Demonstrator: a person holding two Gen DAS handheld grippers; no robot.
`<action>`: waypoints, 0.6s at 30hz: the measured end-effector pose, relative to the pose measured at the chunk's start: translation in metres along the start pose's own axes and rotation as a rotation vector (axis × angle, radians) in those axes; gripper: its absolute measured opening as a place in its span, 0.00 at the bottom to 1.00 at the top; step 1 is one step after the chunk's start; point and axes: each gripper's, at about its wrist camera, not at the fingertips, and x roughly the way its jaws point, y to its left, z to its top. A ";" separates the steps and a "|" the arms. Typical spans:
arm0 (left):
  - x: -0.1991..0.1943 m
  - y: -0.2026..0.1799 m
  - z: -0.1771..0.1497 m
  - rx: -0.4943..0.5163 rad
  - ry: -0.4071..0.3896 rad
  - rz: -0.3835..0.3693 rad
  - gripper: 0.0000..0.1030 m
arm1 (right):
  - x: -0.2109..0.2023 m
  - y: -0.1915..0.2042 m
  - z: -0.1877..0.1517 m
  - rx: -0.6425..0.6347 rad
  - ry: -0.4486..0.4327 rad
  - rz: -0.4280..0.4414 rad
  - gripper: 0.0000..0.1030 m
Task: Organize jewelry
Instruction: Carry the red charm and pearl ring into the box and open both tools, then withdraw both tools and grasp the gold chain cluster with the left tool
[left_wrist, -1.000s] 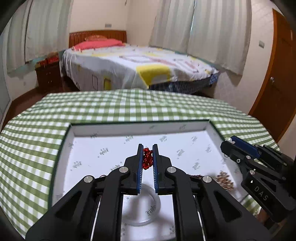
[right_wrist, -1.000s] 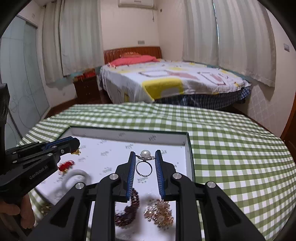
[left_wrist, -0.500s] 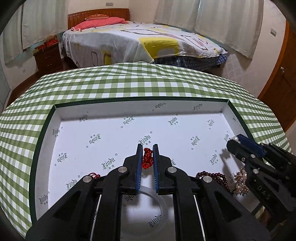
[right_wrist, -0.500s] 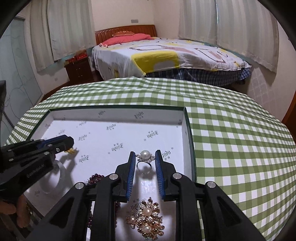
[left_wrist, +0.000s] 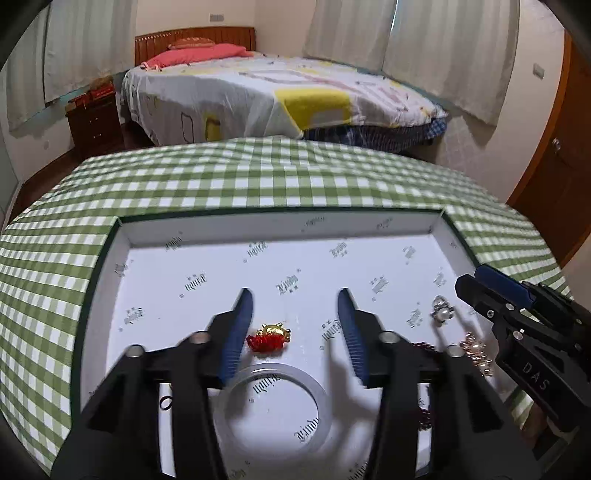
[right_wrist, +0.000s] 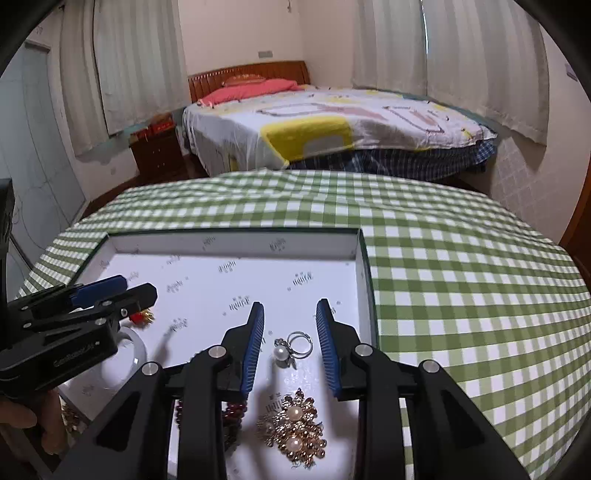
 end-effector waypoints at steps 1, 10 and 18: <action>-0.007 0.001 0.001 -0.004 -0.015 -0.006 0.47 | -0.006 0.002 0.000 0.001 -0.011 0.001 0.29; -0.069 0.015 -0.004 -0.021 -0.137 -0.001 0.54 | -0.053 0.013 -0.001 0.014 -0.104 0.016 0.29; -0.115 0.040 -0.034 -0.075 -0.183 0.029 0.59 | -0.087 0.024 -0.027 0.005 -0.116 0.026 0.30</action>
